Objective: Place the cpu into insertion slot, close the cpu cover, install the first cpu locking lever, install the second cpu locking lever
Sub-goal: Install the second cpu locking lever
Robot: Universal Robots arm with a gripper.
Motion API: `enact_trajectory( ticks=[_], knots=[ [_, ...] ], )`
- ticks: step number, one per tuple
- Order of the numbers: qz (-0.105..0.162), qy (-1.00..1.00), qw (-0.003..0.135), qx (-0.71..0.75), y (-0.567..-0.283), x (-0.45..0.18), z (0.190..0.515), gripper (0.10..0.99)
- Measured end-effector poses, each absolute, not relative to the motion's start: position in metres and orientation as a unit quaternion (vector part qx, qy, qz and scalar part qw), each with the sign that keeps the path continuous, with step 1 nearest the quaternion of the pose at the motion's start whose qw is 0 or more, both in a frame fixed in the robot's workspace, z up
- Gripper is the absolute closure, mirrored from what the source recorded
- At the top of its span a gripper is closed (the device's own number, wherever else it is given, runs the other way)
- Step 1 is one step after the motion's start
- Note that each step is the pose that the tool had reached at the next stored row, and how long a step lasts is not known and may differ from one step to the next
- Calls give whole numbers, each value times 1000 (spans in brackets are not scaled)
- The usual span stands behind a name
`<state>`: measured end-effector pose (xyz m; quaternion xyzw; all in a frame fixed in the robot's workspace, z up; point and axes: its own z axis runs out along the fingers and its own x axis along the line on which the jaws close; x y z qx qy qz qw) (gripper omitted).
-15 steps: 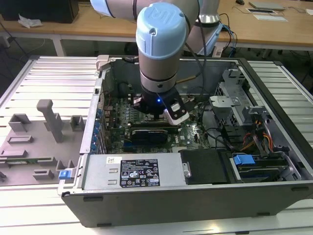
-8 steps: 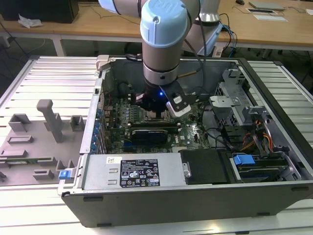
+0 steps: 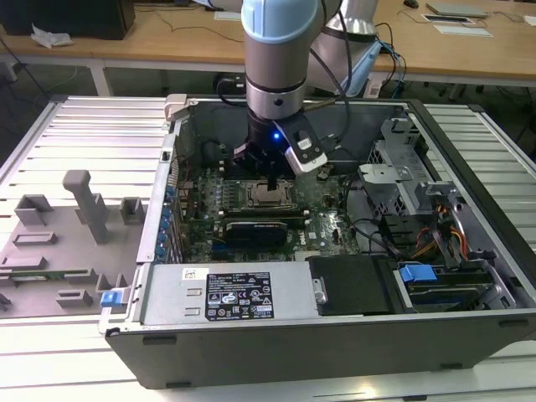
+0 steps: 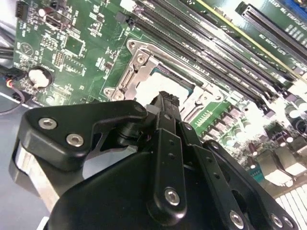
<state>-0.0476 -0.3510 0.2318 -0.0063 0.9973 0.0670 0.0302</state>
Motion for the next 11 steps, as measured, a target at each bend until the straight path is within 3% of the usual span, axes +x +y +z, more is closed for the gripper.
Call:
enact_trajectory(
  ticks=[11],
  knots=[
    [66,997,30,-6,-351,-48,232,980]
  ],
)
